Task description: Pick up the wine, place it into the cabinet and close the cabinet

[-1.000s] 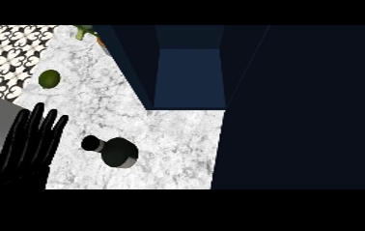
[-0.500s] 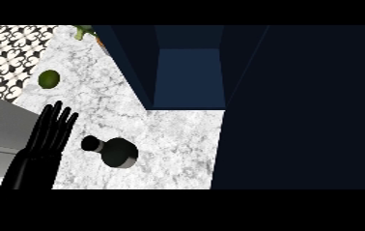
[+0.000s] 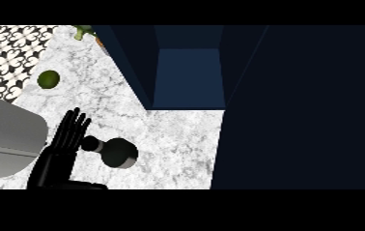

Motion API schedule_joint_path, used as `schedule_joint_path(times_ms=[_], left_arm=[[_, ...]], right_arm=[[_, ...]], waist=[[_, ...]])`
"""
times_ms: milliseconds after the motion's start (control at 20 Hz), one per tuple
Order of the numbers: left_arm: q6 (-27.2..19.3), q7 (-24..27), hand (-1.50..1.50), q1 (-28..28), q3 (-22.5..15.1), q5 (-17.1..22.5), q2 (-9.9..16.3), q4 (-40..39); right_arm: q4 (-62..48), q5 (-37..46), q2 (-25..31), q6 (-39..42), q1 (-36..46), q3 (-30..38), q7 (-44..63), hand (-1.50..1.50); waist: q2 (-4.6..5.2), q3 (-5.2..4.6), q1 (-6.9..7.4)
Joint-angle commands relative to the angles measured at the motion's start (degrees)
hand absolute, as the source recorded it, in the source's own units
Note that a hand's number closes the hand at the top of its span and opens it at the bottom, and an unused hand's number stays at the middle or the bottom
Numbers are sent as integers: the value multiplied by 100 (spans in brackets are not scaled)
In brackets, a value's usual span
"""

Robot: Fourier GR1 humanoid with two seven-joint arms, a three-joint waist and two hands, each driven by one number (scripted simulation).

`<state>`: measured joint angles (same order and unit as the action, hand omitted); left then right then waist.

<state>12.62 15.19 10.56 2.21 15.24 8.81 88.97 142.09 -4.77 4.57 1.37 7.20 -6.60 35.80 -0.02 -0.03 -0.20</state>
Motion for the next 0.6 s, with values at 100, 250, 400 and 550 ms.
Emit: schedule_joint_path(times_ms=[100,250,400,550], left_arm=[[523,1178,-150,-387,190,-280,23,-1768],[398,1202,-150,-809,133,-446,-110,-2229],[672,2144,-150,-594,206,-628,-63,-2931],[571,2228,-150,-918,95,-774,-261,-3283]], right_arm=[[-50,-167,-140,137,-155,-131,-356,-150],[304,-120,-225,83,-353,-225,-262,-150],[502,-167,-102,242,-604,-142,-331,-150],[150,-245,-148,174,-183,11,-293,-150]], waist=[[7,0,4],[2,1,-9],[1,1,-11],[2,1,6]])
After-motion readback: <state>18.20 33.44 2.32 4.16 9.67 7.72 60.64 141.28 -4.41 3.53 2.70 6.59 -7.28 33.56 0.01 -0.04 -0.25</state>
